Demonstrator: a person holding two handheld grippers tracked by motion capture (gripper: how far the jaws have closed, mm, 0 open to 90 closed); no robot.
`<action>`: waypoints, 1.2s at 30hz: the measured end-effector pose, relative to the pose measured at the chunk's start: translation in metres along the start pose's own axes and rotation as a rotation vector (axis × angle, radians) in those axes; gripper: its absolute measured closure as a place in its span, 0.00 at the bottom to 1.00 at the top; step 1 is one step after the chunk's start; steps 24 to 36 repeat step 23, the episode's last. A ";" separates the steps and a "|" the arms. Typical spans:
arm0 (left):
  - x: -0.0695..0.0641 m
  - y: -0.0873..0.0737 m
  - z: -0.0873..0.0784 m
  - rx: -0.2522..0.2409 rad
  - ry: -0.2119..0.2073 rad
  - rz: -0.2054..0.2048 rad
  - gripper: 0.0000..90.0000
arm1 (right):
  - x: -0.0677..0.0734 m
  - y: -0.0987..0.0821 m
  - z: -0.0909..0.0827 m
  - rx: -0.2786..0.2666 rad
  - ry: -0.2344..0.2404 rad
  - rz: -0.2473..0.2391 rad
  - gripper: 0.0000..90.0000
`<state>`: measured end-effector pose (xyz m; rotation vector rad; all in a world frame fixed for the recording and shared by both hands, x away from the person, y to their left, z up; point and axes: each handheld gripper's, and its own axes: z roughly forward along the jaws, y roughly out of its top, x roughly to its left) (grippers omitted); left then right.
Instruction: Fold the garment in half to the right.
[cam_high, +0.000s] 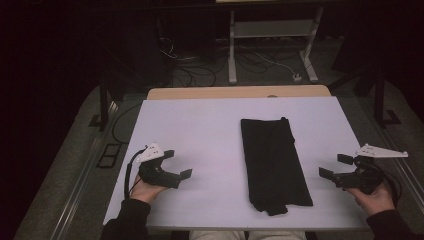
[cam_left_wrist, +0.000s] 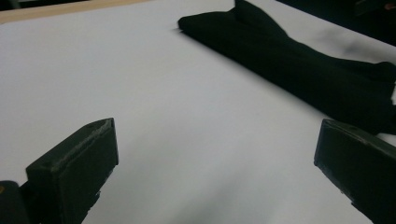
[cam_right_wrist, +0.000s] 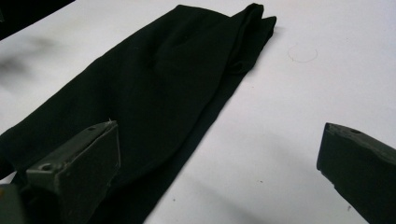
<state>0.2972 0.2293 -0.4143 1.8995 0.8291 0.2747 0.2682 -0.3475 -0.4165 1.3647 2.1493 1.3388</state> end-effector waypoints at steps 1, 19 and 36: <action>0.003 -0.001 -0.002 -0.003 0.004 -0.013 0.00 | 0.000 0.000 0.000 0.000 0.000 -0.002 0.00; 0.014 -0.020 -0.042 -0.030 0.106 -0.064 0.00 | 0.000 0.001 0.002 0.001 0.005 -0.005 0.00; 0.014 -0.022 -0.048 -0.041 0.123 -0.067 0.00 | -0.002 0.001 0.002 -0.006 0.008 -0.003 0.00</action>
